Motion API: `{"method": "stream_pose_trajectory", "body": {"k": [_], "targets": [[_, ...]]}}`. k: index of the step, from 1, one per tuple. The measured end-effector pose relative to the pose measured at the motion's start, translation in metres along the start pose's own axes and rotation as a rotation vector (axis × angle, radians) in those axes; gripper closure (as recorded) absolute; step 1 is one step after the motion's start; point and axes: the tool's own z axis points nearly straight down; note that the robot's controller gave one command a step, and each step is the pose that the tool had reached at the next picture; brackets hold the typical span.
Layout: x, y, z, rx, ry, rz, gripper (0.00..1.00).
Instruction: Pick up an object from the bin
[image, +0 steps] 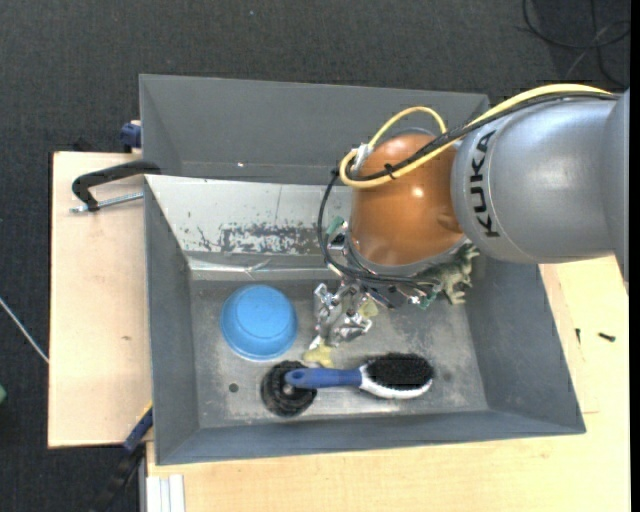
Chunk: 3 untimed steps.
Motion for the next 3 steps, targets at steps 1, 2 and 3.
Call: {"method": "stream_pose_trajectory", "body": {"k": [1,2,3], "targets": [[-0.010,-0.042,0.027,0.000,-0.006,-0.539,1.00],[-0.020,-0.029,-0.071,0.010,-0.007,-0.542,1.00],[-0.014,-0.013,-0.065,-0.001,0.000,-0.548,1.00]]}}
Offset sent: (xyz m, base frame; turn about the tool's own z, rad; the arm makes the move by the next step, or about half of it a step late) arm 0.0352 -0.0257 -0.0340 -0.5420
